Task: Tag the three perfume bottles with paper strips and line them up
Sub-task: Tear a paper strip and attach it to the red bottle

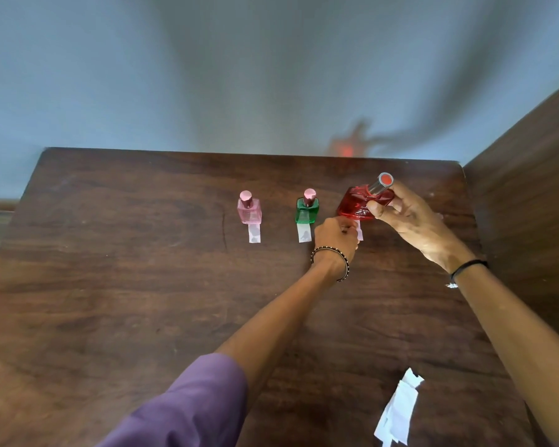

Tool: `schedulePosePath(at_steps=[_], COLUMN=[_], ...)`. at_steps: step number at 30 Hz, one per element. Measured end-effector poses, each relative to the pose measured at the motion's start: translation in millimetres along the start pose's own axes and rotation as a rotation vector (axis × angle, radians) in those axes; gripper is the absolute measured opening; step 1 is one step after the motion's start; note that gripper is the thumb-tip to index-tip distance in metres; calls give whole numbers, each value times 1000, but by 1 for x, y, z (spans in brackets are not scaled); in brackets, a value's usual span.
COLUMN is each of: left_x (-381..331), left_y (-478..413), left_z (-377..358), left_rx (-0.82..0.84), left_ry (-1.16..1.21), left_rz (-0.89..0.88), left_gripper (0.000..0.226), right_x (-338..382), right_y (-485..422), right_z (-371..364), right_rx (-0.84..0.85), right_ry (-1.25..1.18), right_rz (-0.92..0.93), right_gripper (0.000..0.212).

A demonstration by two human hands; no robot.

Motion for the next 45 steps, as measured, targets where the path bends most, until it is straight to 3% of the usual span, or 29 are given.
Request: schedulePosePath(at_steps=[11, 17, 21, 32, 39, 45], left_x=[-1, 11, 20, 50, 80, 97], left_y=[0, 7, 11, 66, 131, 167], left_z=[6, 9, 8, 18, 29, 32], left_rx=[78, 93, 46, 58, 124, 248], left_ry=[73, -29, -159, -476, -806, -970], left_rz=[83, -23, -107, -299, -598, -576], left_gripper=[19, 27, 32, 33, 29, 33], right_x=[-16, -33, -50, -47, -38, -27], right_y=[1, 16, 34, 108, 182, 231], right_z=[0, -9, -24, -68, -90, -99], right_rx=[-8, -347, -529, -493, -490, -539], right_ry=[23, 72, 173, 338, 511, 591], right_rz=[-35, -119, -197, -139, -29, 42], right_gripper=[46, 61, 55, 30, 28, 28])
Point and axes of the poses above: each hand's wrist, its own y-axis away from the middle knuckle, its own z-axis out of the back of the hand, x = y × z, the point moved 3 cm from there along -y, towards the middle knuckle, and after that the axes turned 9 degrees about z, right-handed, at the moved point
